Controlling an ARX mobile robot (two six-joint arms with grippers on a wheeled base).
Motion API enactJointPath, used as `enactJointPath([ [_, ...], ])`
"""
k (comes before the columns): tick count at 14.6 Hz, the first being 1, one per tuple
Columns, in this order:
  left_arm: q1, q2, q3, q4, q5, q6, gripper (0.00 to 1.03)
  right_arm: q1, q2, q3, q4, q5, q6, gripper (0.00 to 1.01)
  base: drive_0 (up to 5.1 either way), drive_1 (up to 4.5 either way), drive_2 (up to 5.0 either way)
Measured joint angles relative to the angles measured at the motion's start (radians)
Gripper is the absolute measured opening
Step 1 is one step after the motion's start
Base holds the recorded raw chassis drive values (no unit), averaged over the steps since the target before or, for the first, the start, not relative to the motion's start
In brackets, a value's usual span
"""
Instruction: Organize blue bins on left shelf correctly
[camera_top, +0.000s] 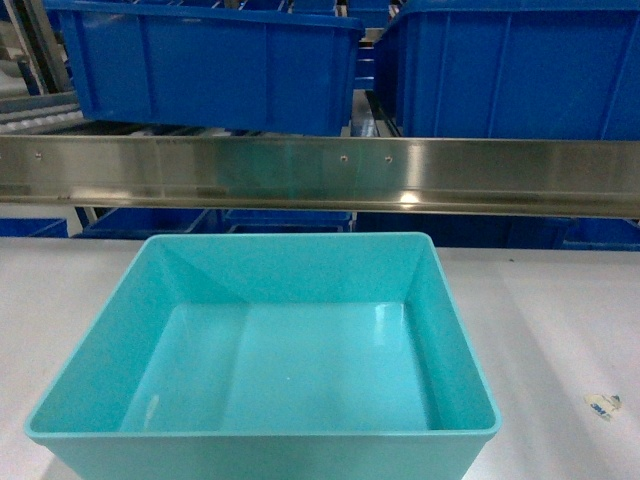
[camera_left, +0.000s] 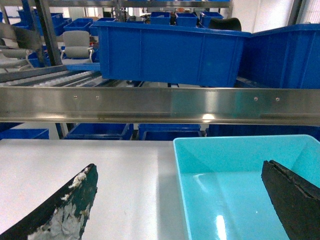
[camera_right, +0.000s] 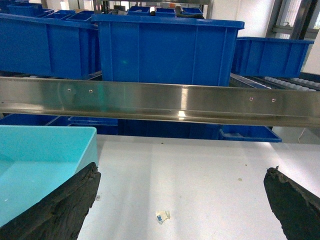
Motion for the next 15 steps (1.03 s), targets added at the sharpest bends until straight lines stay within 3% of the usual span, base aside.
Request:
enactJointPath([
  [15,0.000,0.000,0.000,0.000,0.000,0.000,0.98,0.000,0.000,0.000,0.000,0.000,0.000,0.98,0.0,0.00,0.0],
])
